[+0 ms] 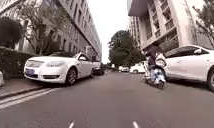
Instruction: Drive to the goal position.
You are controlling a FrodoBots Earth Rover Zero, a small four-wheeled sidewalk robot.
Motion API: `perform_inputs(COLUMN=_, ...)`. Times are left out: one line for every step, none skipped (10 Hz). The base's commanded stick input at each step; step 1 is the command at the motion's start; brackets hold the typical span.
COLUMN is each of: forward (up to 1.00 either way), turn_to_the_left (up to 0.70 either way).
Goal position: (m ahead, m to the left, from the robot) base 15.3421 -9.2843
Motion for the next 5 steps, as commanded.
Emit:
perform_inputs(forward=0.70, turn_to_the_left=0.00)
perform_inputs(forward=0.70, turn_to_the_left=0.00)
perform_inputs(forward=0.70, turn_to_the_left=0.00)
perform_inputs(forward=0.70, turn_to_the_left=0.00)
perform_inputs(forward=0.70, turn_to_the_left=0.00)
